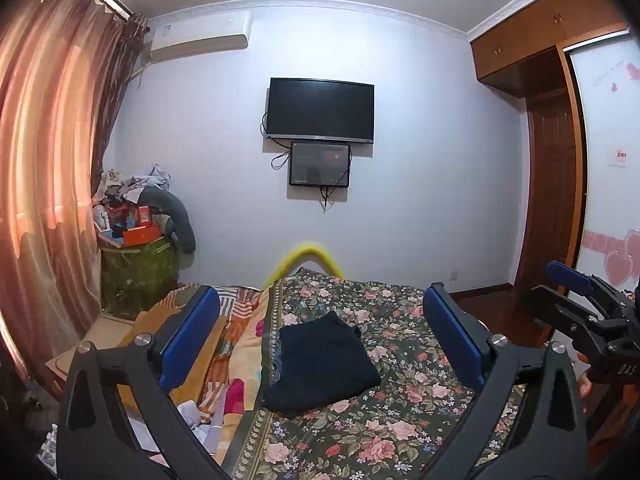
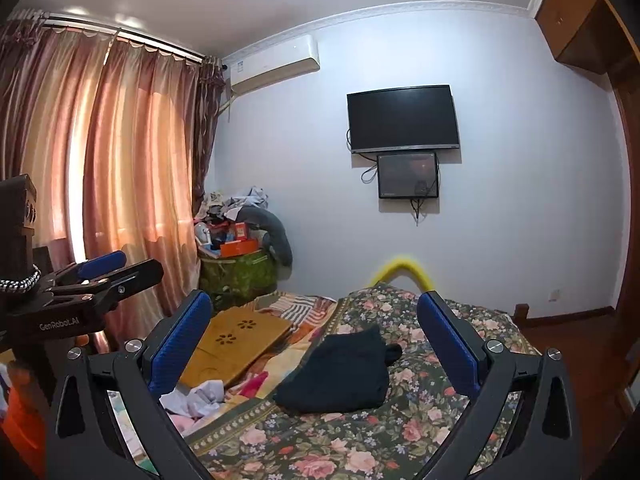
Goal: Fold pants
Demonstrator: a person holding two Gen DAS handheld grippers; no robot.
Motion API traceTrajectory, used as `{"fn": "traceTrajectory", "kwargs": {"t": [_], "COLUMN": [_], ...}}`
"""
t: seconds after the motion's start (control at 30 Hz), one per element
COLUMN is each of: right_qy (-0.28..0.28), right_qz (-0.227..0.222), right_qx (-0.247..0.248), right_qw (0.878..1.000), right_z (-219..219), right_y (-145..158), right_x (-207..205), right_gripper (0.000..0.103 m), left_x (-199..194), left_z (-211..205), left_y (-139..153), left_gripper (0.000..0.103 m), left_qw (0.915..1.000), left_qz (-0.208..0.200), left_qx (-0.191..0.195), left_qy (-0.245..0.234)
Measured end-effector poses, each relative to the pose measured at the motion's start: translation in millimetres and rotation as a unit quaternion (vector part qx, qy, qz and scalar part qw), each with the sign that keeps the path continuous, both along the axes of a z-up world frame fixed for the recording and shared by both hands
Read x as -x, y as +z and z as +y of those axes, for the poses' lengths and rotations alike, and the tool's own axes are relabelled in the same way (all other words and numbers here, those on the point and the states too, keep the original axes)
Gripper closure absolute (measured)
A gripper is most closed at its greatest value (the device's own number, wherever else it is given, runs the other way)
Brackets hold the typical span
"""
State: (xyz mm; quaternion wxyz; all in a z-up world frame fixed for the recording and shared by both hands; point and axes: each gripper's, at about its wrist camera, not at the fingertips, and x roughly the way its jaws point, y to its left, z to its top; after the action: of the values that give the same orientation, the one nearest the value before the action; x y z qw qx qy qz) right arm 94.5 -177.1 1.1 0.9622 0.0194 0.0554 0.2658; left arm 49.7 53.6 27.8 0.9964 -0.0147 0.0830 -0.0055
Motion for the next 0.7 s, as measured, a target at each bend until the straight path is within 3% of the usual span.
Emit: {"fn": "traceTrajectory", "kwargs": {"t": [0.7], "right_qy": [-0.010], "right_qz": [0.011], "right_qx": [0.001], "right_qw": [1.000], "right_z": [-7.3], "right_y": [3.2], "right_x": [-1.2], "right_gripper": [0.001], "left_x": [-7.8], "left_z": [0.9], "left_y": [-4.6], "left_gripper": [0.000], "left_qw": [0.9998], "left_qz": [0.016], "left_qx": [0.003], "left_qy": [-0.016]}}
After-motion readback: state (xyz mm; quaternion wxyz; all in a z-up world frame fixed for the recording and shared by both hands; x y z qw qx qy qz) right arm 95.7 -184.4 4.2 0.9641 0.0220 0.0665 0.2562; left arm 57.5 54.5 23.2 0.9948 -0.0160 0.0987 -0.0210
